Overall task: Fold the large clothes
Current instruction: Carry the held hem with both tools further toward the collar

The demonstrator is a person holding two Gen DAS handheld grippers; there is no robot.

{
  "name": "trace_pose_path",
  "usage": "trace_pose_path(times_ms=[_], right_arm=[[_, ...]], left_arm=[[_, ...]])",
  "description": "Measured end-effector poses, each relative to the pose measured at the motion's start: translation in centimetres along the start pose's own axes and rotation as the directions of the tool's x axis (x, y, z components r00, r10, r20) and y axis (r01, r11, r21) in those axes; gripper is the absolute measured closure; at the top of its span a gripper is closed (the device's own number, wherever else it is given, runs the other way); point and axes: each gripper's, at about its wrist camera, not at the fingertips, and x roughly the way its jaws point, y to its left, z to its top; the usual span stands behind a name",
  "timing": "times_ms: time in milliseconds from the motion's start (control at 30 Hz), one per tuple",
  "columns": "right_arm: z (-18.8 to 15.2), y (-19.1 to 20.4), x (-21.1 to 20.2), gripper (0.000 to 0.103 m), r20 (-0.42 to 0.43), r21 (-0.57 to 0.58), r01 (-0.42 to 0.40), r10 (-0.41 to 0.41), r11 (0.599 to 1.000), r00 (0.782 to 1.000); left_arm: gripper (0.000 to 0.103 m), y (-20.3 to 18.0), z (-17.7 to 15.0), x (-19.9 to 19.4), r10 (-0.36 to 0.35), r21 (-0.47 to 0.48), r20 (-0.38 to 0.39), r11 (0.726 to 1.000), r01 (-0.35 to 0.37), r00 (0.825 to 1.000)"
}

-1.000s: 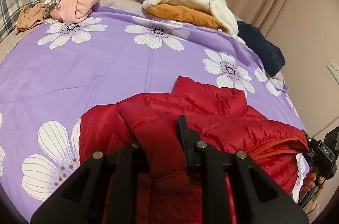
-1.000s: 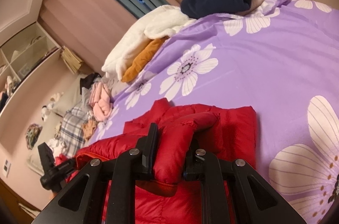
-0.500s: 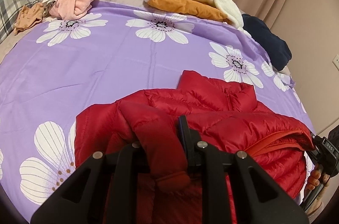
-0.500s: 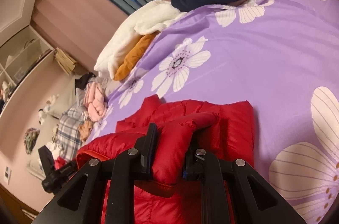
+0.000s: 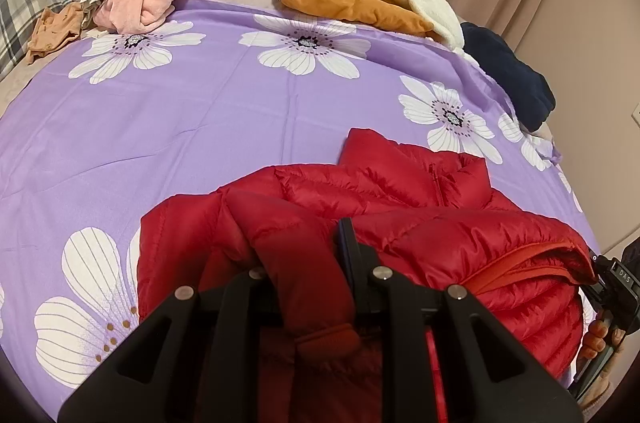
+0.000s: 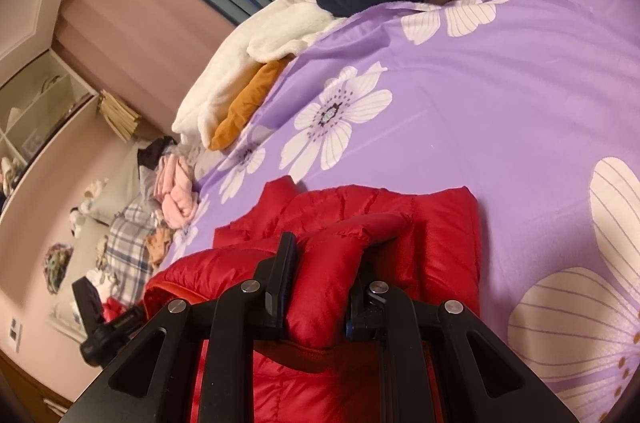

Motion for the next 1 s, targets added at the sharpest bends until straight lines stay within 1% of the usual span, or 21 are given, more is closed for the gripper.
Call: trace_pose_path(times_ms=[300,433,533,700,933,1000], right_arm=[[-0.1,-0.1,0.0,0.087,0.0,0.007,0.001,-0.001,1.0,1.0],[-0.1,-0.1,0.0,0.087,-0.002,0.01,0.003,-0.003,1.0,1.0],[-0.1,-0.2,0.0,0.084,-0.006,0.021,0.007,-0.007,1.0,1.0],[-0.1,-0.5,-0.2,0.078,-0.006,0.051,0.018,-0.017,0.999,1.0],[-0.1,-0.2,-0.9,0.074,0.0,0.062,0.033,-0.033,0.998,0.999],[0.0,-0.3,-1.1,0.068,0.009,0.078,0.026,-0.027,0.997,1.0]], left_arm=[[0.083,0.0,0.0,0.0,0.0,-0.001,0.0,1.0,0.0,1.0],[0.079,0.5,0.0,0.3,0.002,-0.016,-0.003,1.0,-0.002,1.0],[0.077,0.8,0.0,0.3,0.0,-0.029,-0.004,1.0,0.0,1.0],[0.074,1.0,0.2,-0.1,-0.002,-0.052,0.007,0.999,0.003,1.0],[0.07,1.1,0.4,-1.1,-0.006,-0.068,0.028,0.998,0.008,1.0],[0.068,1.2,0.5,-1.3,-0.012,-0.078,0.034,0.997,0.014,0.999]])
